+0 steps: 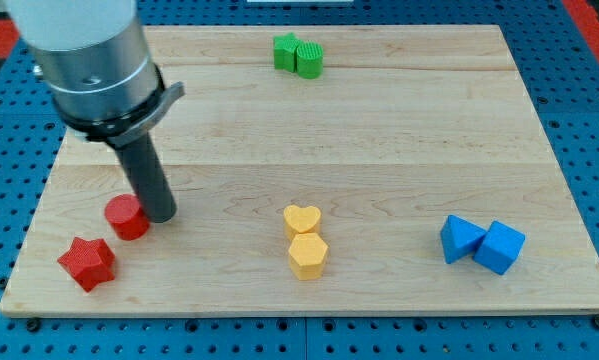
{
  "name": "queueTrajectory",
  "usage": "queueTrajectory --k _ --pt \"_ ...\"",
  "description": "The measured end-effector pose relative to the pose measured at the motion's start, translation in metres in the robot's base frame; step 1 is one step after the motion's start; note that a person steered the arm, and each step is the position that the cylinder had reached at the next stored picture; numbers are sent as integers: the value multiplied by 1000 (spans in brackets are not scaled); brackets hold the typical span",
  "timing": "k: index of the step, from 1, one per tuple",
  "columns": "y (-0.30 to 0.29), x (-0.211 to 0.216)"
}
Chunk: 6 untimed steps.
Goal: Touch the right side of the yellow hexagon
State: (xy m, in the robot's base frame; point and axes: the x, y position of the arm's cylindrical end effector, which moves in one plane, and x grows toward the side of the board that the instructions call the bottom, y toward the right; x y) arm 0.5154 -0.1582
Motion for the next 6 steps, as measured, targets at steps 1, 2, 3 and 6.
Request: queueTrajectory --k 1,2,3,6 --pt "-8 4" --pt "-8 4" --pt "22 -11" --pt "117 -51"
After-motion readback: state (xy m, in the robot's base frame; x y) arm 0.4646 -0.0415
